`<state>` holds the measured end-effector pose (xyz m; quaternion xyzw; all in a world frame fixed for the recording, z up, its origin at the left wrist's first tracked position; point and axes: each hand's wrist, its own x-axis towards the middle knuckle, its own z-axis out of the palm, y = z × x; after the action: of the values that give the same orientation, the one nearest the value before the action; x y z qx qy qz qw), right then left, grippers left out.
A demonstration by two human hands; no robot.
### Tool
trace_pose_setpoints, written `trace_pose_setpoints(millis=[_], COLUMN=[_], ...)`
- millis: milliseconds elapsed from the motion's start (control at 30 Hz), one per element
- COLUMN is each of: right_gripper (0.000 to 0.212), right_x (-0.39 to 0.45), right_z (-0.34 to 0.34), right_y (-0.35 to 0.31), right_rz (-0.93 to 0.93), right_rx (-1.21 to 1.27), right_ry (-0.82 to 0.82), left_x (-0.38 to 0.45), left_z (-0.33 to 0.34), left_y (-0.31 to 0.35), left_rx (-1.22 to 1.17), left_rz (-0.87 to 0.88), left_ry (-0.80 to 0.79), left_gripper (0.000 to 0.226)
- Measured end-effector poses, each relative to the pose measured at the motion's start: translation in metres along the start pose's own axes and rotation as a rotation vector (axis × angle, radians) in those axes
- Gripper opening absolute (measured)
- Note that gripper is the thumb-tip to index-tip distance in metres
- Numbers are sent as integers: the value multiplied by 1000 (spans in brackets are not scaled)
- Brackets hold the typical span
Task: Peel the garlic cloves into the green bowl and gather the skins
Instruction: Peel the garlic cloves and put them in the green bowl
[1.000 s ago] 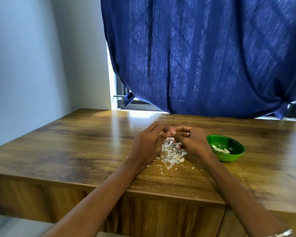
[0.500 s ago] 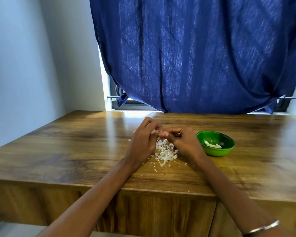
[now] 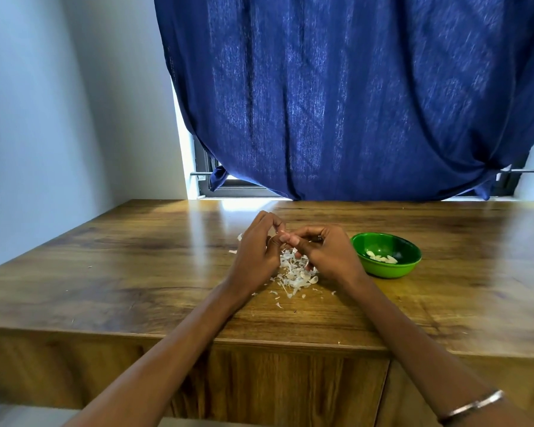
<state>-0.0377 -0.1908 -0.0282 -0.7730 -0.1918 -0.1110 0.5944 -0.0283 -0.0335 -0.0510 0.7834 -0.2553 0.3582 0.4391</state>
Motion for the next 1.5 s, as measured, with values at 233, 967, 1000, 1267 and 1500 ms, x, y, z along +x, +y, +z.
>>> trace_pose_setpoints(millis=[233,967,1000,1267,1500], right_gripper=[5,9,10,6,7], right_x=[3,5,4,3,4], right_z=[3,10,9,7,4], right_y=[2,2,1,0,2], right_rz=[27,17,28,52,60], right_rx=[-73,-11,21,138,204], right_ry=[-28,-33,-44,-20,24], left_x=[0,4,4,4,2], left_z=[1,6,6,4,-1], left_y=[1,7,7,8,14], left_rx=[-1,76,81,7,-56], left_rz=[-59,63,63,-8,-168], left_ry=[-92,74,82,48,98], left_gripper=[20,21,21,18,15])
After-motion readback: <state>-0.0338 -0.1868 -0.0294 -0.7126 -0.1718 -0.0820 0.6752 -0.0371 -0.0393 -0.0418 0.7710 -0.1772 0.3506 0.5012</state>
